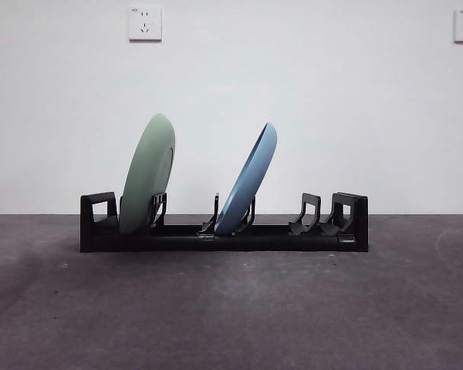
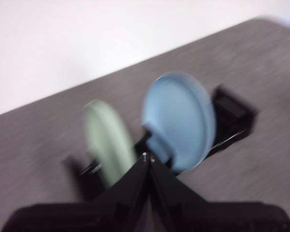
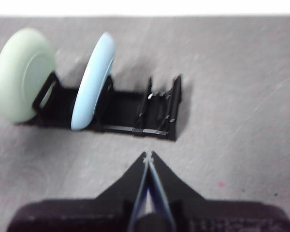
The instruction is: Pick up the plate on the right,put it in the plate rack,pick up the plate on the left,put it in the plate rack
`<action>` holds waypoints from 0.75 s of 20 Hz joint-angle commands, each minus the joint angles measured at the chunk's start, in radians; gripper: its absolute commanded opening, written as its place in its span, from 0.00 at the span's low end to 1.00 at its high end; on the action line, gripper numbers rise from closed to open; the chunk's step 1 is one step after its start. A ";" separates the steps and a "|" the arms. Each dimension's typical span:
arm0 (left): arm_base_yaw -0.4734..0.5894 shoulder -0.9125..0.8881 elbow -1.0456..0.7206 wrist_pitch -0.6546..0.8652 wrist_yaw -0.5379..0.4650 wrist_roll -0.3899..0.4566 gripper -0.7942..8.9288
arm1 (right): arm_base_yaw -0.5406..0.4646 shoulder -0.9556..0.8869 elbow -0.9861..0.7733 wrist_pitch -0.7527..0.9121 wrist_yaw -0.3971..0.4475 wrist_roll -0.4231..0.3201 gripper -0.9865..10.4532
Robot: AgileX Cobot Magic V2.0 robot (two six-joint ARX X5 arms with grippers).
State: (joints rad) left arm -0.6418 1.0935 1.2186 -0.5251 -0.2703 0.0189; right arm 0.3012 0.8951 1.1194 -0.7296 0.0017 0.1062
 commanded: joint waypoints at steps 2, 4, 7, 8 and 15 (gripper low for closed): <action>-0.002 -0.093 -0.031 -0.122 -0.107 0.014 0.07 | 0.002 -0.108 -0.129 0.048 0.006 0.032 0.08; -0.003 -0.181 -0.093 -0.127 -0.130 -0.004 0.07 | 0.002 -0.154 -0.177 0.046 0.006 0.031 0.08; -0.005 -0.264 -0.131 -0.184 -0.120 -0.072 0.08 | 0.001 -0.156 -0.177 0.024 0.005 0.039 0.09; -0.005 -0.271 -0.131 -0.211 -0.122 -0.072 0.08 | 0.001 -0.156 -0.177 0.024 0.005 0.042 0.09; -0.005 -0.241 -0.131 -0.240 -0.118 -0.072 0.08 | 0.001 -0.156 -0.177 0.024 0.005 0.042 0.09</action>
State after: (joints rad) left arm -0.6437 0.8555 1.0958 -0.7700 -0.3885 -0.0460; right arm 0.3012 0.7410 0.9478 -0.7101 0.0040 0.1387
